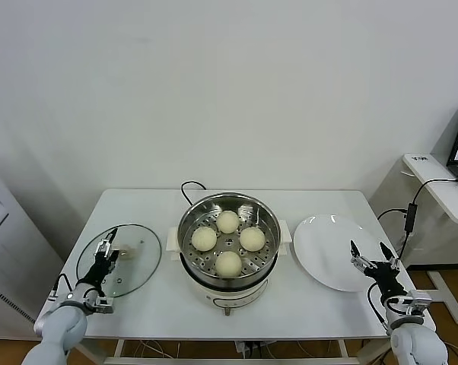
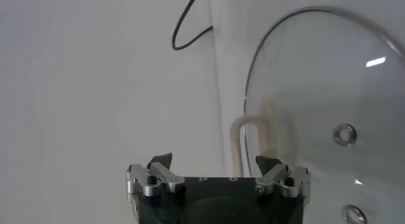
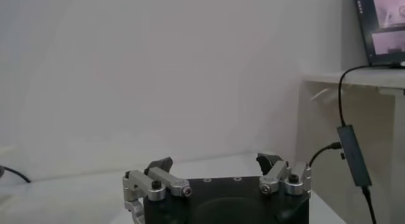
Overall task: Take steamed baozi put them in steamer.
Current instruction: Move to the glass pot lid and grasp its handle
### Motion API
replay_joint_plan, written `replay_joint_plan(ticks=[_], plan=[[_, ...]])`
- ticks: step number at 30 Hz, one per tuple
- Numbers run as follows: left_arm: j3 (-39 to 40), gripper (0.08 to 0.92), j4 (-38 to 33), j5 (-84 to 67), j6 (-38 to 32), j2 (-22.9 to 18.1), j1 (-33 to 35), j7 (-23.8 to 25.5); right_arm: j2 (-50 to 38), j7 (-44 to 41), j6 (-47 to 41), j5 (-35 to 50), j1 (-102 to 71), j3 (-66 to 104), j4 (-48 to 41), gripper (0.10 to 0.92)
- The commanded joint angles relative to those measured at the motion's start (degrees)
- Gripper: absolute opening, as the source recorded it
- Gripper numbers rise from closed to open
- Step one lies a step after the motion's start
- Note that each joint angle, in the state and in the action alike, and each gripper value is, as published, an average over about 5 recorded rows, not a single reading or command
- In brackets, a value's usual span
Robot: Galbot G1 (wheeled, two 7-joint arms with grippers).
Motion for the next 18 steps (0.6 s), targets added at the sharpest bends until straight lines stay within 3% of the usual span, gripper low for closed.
replay_joint_plan(ticks=[1,11,18], plan=[[-0.02,0.764,1.01,3.34,-0.14,-1.39,-2.15,-0.71,0.67,-0.51,0.13,-0.71,-0.43,0.77,-0.24,0.823],[-0.88,0.480,-4.58,-0.24,0.41,0.12,1.22,0.45,1.15,-0.78,-0.06,-1.47,0.05,0.20,-0.32,0.823],[-2.24,0.281,-11.60,-4.51,2.15,3.60,2.46,2.38,1.15,-0.82,-0.11,-1.73,0.23,-0.09,-0.10,0.823]])
